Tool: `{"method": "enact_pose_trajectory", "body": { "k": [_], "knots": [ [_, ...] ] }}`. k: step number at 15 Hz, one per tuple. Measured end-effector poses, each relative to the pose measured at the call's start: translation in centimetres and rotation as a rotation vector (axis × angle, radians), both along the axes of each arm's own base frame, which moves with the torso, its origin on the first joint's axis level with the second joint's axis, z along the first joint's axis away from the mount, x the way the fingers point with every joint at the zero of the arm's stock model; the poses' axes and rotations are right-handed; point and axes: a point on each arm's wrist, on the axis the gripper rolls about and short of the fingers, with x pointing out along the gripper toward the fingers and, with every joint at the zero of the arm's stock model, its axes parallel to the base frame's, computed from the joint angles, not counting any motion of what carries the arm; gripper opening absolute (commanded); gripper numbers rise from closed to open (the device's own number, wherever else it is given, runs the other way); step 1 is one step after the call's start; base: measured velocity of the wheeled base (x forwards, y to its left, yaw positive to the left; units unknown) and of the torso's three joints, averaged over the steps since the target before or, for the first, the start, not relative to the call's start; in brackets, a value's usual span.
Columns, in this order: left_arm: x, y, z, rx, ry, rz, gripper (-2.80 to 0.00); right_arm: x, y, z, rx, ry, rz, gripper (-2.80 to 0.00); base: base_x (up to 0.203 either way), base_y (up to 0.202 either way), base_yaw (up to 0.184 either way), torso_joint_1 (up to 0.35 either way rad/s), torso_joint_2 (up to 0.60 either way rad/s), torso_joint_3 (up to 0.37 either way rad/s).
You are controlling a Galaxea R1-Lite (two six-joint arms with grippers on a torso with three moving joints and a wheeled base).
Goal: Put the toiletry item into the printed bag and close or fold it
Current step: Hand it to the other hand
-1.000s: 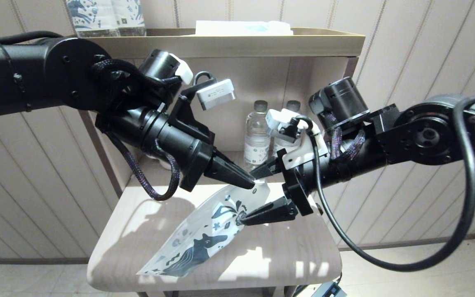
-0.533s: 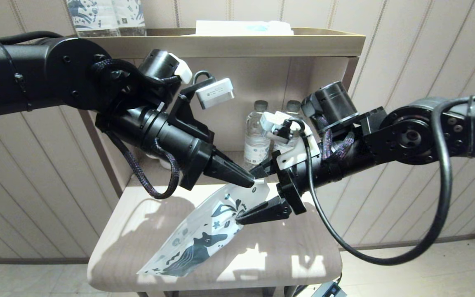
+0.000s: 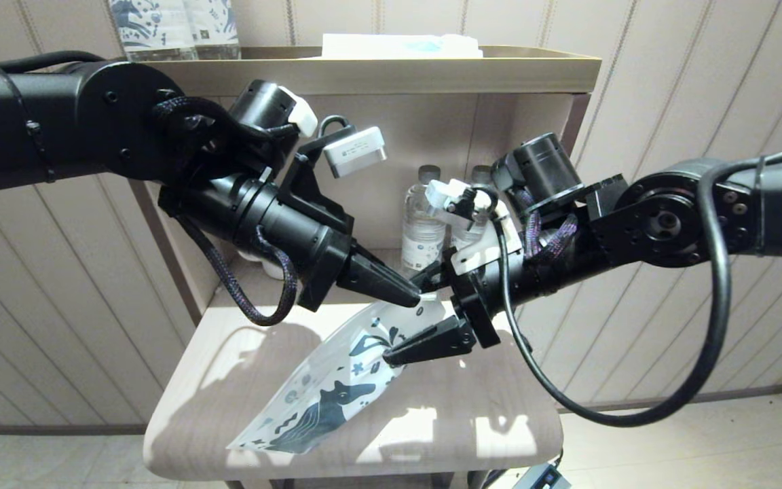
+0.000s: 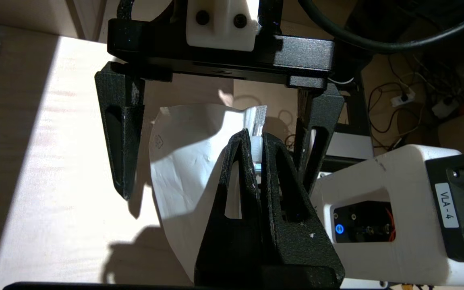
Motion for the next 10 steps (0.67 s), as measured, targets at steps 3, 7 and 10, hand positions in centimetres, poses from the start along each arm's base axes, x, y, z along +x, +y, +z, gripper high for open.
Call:
{"method": "enact_pose_trajectory", "body": {
  "k": [3, 7, 10],
  "knots": [
    [-0.01, -0.01, 0.0, 0.0, 0.0, 0.0, -2.8, -0.09, -0.05, -0.17, 0.009, 0.042, 0.006, 0.0, 0.0, 0.0, 0.0, 0.0, 0.0, 0.0],
    [0.02, -0.03, -0.02, 0.0, 0.0, 0.0, -2.8, 0.11, 0.11, -0.36, 0.016, 0.04, 0.007, 0.0, 0.0, 0.0, 0.0, 0.0, 0.0, 0.0],
    [0.03, -0.03, -0.01, -0.001, -0.001, 0.0, -2.8, 0.42, 0.32, -0.14, 0.03, 0.048, -0.005, 0.0, 0.0, 0.0, 0.0, 0.0, 0.0, 0.0]
  ]
}}
